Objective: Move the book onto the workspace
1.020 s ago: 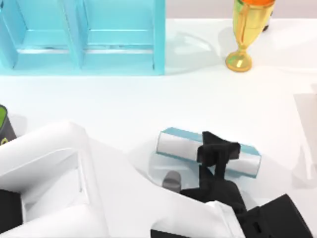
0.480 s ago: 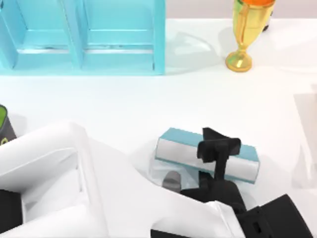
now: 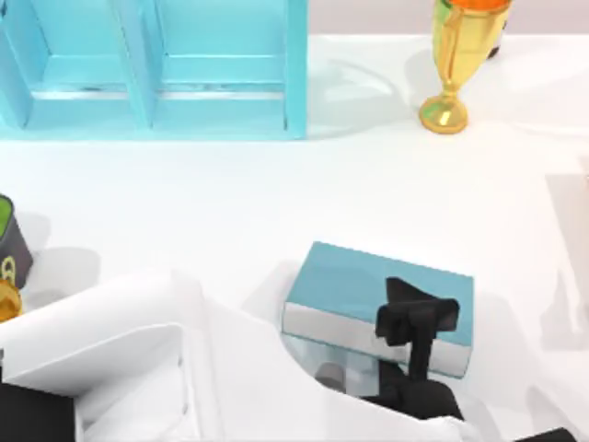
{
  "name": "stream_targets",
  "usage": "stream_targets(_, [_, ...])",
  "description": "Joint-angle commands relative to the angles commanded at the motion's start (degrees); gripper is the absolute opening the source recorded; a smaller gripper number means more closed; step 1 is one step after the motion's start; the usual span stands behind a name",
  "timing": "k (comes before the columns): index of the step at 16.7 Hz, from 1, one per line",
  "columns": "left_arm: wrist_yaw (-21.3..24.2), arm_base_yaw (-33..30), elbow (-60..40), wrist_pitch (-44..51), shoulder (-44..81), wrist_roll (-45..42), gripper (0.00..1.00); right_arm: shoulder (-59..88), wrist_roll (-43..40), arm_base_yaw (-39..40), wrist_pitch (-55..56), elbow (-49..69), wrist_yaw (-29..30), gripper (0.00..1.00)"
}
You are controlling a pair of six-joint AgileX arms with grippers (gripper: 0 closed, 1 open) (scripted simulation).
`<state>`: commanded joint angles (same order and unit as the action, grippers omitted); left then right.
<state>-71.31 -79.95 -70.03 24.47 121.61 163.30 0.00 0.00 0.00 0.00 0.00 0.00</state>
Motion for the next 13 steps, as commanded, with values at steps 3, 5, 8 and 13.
stream_targets(3, [0.5, -3.6, -3.2, 12.8, 1.8, 11.9, 1.00, 0.0, 0.0, 0.0, 0.0, 0.0, 0.0, 1.00])
stream_targets(5, [0.9, -6.2, -5.4, 21.9, 3.1, 20.5, 1.00, 0.0, 0.0, 0.0, 0.0, 0.0, 0.0, 1.00])
stream_targets(8, [1.4, -10.1, -8.8, 35.6, 5.1, 33.2, 1.00, 0.0, 0.0, 0.0, 0.0, 0.0, 0.0, 1.00])
stream_targets(13, [2.1, -15.4, -13.5, 54.5, 7.7, 50.8, 1.00, 0.0, 0.0, 0.0, 0.0, 0.0, 0.0, 1.00])
